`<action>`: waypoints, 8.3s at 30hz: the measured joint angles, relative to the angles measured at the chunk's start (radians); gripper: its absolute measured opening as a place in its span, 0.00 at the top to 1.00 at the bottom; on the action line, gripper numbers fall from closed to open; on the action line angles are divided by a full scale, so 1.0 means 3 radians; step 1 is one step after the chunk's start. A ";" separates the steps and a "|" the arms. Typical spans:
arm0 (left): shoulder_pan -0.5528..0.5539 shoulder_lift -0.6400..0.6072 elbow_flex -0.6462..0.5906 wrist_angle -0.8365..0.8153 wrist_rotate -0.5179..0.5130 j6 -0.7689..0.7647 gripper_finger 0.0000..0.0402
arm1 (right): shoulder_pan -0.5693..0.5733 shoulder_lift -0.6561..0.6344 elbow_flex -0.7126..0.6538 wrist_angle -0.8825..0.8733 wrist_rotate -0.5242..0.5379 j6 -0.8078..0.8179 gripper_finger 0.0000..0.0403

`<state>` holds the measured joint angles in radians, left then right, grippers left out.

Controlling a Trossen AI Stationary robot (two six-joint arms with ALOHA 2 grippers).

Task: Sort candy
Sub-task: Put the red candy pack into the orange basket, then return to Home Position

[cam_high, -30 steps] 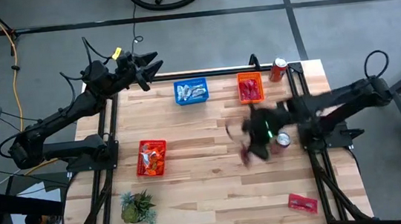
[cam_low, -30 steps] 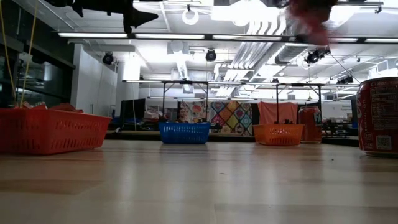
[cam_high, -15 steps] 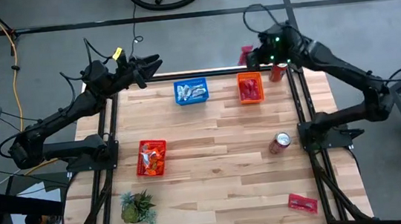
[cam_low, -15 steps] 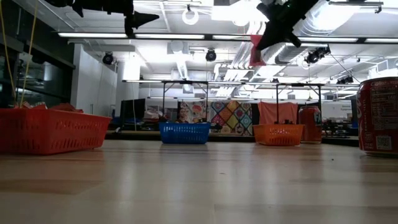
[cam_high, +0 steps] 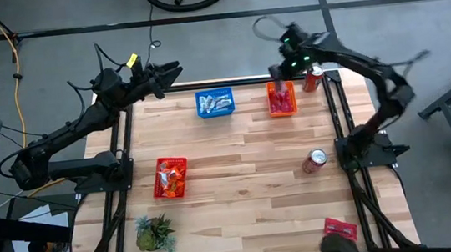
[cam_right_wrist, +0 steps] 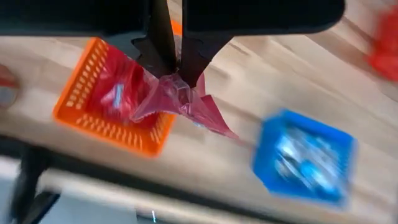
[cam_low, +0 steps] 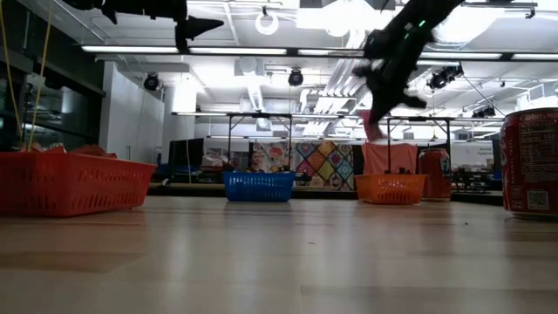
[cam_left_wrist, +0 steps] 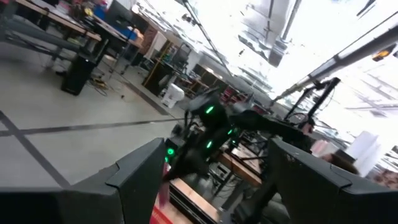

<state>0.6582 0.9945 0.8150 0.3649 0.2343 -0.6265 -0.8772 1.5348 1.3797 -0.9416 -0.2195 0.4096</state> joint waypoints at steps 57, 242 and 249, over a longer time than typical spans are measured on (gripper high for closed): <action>0.0002 0.0000 0.0000 -0.0135 0.0118 0.0271 0.33 | 0.3150 -0.0530 0.0094 -0.0181 -0.0447 0.0788 0.58; -0.1640 -0.3076 -0.2670 0.0342 -0.0722 -0.0050 1.00 | 0.2420 -0.1693 -0.0100 -0.0134 0.0678 0.0216 1.00; -0.1642 -0.3075 -0.2672 -0.0057 -0.0641 -0.0834 1.00 | 0.3088 -0.2906 -0.1725 0.1114 0.0765 0.0877 1.00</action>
<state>0.1658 0.0719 0.0135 0.3479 0.0421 -0.8766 0.0492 0.6631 0.8621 -0.6075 0.0101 0.6727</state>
